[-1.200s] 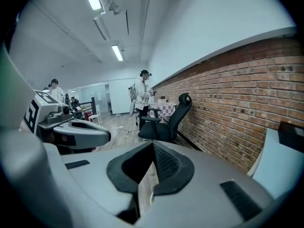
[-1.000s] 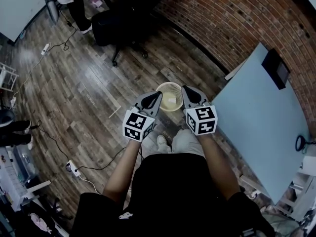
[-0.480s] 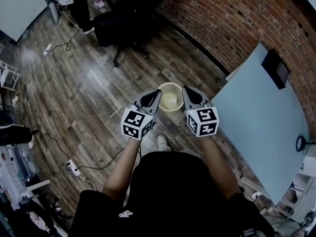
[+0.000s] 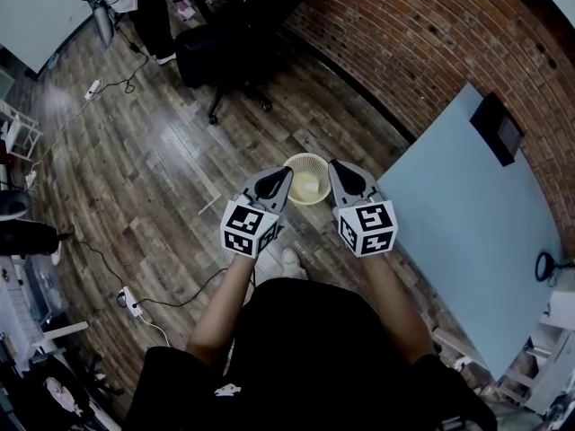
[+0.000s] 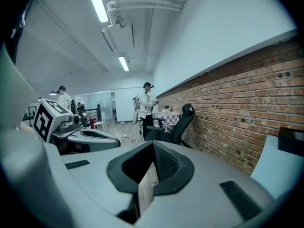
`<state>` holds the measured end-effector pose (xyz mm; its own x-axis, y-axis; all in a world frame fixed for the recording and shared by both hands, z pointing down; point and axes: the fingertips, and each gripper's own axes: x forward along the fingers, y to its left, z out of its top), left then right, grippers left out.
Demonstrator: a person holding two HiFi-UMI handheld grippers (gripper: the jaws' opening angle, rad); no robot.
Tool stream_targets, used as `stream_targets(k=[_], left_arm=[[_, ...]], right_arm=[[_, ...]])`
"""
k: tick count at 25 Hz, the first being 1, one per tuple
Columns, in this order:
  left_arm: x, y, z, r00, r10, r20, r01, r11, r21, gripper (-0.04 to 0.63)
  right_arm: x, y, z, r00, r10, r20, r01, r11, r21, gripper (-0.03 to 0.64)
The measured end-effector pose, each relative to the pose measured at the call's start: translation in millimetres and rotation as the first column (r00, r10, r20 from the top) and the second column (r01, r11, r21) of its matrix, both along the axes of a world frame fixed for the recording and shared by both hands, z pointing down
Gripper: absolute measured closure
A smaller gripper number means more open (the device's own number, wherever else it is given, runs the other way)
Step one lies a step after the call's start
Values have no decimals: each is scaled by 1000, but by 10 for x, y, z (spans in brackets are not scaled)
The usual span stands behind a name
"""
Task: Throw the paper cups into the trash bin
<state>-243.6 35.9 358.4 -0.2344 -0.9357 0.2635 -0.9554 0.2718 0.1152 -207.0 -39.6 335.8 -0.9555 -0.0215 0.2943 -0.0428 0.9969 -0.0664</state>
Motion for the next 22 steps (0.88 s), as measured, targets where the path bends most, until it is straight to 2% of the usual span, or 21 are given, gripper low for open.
stream_targets(k=[7,11,22], left_arm=[[292,-41,-157,999,-9,49,9,1000,-6,586],[435,-12,-252,999,-25,44,24,1000,21,586],[916,39,-391,998,-36,59,35,999,28,586]], right_arm=[[248,67,-169,999,-36,38,35,999,30,614],[405,113,-209,997,-49,56,48,999,13,614],[939,129,-336,996,-42,85,42,999,-8,614]])
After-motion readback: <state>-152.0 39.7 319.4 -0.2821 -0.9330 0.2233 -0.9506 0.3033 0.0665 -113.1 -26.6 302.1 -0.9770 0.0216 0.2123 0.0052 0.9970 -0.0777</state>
